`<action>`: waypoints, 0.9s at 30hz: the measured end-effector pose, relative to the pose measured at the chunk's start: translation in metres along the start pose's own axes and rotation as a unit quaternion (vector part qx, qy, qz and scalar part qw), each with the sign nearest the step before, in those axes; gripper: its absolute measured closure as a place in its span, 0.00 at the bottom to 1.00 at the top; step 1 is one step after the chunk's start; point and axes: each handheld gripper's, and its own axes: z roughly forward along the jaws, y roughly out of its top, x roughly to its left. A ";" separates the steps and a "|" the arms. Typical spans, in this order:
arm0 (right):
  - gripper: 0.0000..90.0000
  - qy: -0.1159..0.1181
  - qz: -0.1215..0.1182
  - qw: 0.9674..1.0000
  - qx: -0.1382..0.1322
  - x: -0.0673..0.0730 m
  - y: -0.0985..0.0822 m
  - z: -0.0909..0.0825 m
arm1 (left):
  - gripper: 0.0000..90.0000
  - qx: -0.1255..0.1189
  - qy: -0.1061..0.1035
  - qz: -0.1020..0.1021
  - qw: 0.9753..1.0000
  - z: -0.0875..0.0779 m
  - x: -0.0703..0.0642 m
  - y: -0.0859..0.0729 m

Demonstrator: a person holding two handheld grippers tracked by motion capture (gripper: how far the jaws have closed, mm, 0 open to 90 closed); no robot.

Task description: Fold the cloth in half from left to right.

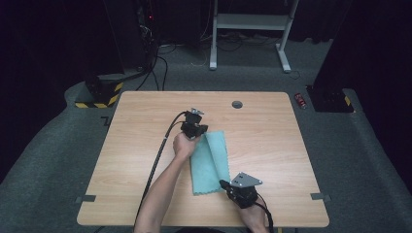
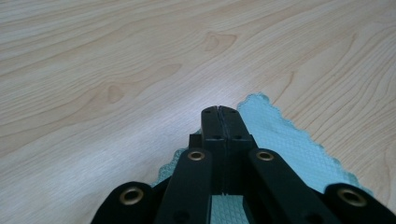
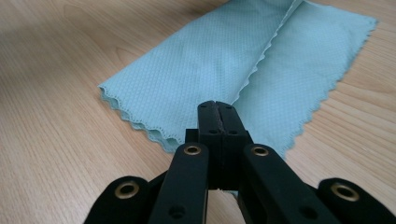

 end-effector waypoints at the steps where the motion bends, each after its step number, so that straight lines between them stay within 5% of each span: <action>1: 1.00 -0.002 0.003 1.000 0.001 -0.001 -0.001 -0.002 | 1.00 -0.001 -0.002 0.001 1.000 0.002 -0.002 0.001; 8: 1.00 -0.013 0.006 1.000 0.006 -0.003 -0.009 -0.007 | 1.00 0.002 -0.014 0.017 1.000 0.014 -0.015 0.008; 27: 1.00 -0.030 -0.003 0.999 0.023 -0.005 -0.012 -0.011 | 1.00 0.013 -0.028 0.021 0.999 0.038 -0.032 0.014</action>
